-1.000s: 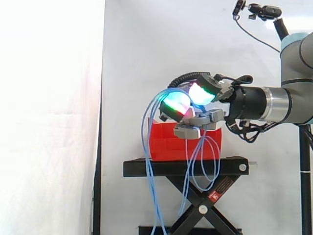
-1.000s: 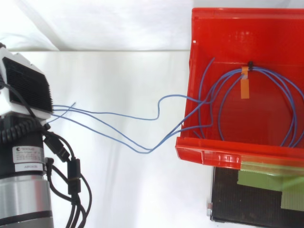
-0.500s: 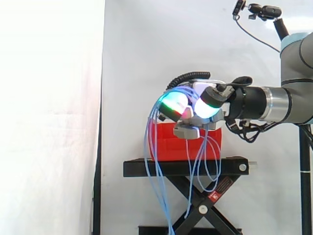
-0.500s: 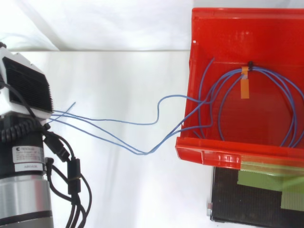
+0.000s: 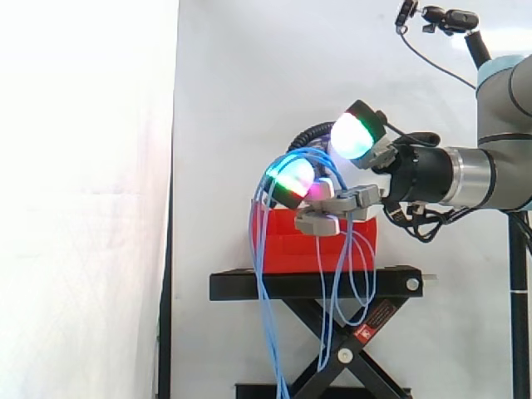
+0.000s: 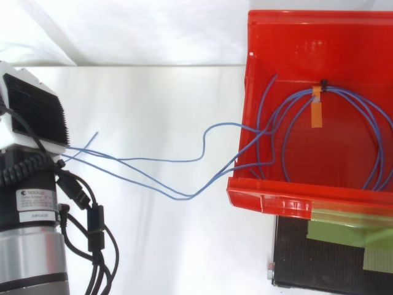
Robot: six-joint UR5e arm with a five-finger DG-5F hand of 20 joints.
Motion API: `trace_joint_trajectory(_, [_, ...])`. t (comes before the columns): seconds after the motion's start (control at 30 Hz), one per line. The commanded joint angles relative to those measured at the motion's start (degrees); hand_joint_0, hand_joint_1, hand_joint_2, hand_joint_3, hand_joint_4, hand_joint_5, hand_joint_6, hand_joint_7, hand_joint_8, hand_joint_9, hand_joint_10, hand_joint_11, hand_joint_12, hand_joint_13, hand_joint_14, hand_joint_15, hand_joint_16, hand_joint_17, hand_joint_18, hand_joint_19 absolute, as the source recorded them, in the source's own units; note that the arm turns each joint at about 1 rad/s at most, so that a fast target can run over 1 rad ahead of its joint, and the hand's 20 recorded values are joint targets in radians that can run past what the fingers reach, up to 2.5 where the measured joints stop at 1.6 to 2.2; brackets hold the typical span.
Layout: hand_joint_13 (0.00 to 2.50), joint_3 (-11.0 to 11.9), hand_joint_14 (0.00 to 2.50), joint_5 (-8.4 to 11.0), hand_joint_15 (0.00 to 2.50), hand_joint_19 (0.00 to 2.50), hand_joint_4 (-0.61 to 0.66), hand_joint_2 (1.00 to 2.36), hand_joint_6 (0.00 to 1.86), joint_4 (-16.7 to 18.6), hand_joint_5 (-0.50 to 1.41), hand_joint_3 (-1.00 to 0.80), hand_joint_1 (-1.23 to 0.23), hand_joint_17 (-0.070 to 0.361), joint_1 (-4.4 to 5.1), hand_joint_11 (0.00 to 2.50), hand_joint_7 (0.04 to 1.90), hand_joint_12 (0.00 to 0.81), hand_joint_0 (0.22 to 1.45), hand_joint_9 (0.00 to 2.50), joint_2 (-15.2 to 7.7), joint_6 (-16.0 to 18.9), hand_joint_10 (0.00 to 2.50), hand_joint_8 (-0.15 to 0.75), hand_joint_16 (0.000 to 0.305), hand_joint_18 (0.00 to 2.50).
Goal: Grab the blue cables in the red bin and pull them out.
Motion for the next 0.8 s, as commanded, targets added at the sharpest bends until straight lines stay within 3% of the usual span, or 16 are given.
trace_joint_trajectory(0.0, [1.43,0.0,0.59,0.0,1.34,1.19,0.31,1.0,0.0,0.0,0.79,-1.0,-0.79,0.113,0.04,0.98,0.72,0.373,0.7,1.13,-0.1,0.1,0.03,0.276,0.05,0.96])
trace_joint_trajectory(0.77, [1.51,0.0,0.45,0.0,1.36,1.14,0.36,1.0,0.0,-0.3,0.9,-1.0,-0.64,0.129,-0.05,0.96,0.72,0.41,0.61,1.25,0.0,0.1,0.03,0.3,0.057,1.03])
